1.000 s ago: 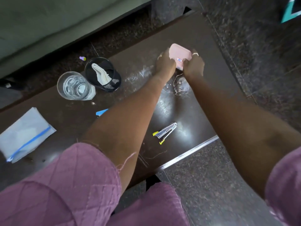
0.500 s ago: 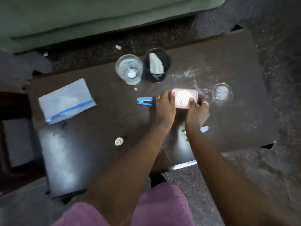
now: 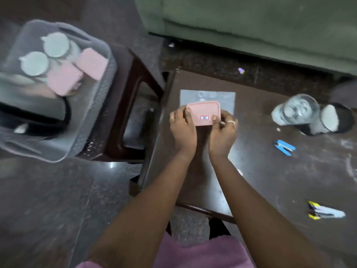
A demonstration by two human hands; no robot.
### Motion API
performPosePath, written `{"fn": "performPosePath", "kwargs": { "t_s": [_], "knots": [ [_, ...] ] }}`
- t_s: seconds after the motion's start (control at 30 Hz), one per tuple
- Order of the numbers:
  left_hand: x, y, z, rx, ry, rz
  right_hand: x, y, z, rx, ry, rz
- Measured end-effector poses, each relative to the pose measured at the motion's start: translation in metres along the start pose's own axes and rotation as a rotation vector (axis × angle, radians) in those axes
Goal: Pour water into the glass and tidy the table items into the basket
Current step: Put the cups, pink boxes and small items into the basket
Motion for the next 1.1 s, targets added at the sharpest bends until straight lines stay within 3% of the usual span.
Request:
{"fn": "performPosePath", "kwargs": {
  "t_s": [0.2,0.3,0.43,0.5,0.67,0.9,0.97,1.03,1.1],
  "knots": [
    [-0.143,0.088,0.045,0.041,-0.119,0.392,0.090,-0.031,-0.165,-0.348,-0.033,-0.159],
    [-0.203,0.122,0.045,-0.040,-0.155,0.534,0.141,-0.055,-0.237,-0.548,-0.156,-0.260],
    [-0.229,0.154,0.007,-0.357,-0.091,0.464,0.200,-0.076,-0.279,-0.685,-0.330,-0.459],
    [-0.234,0.157,-0.012,-0.455,-0.194,0.447,0.224,-0.086,-0.282,-0.749,-0.509,-0.499],
    [-0.223,0.152,-0.047,-0.596,-0.422,0.354,0.251,-0.097,-0.268,-0.783,-0.825,-0.462],
    [-0.219,0.153,-0.041,-0.654,-0.600,0.401,0.251,-0.098,-0.272,-0.833,-0.892,-0.310],
    [-0.215,0.153,-0.038,-0.634,-0.532,0.389,0.241,-0.099,-0.271,-0.870,-0.867,-0.261],
    [-0.217,0.150,-0.032,-0.591,-0.300,0.393,0.226,-0.101,-0.267,-0.927,-0.804,-0.198],
    [-0.218,0.141,-0.012,-0.447,-0.153,0.447,0.203,-0.101,-0.256,-0.949,-0.706,-0.138]
  ]
}}
Point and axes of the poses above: each hand's wrist, its own y-axis towards the middle knuckle, its own x-axis out of the palm, z = x × y, the point moved 9 cm from there along y, towards the middle knuckle, and after that the axes turned 14 degrees about -y, right-handed, at the moved point
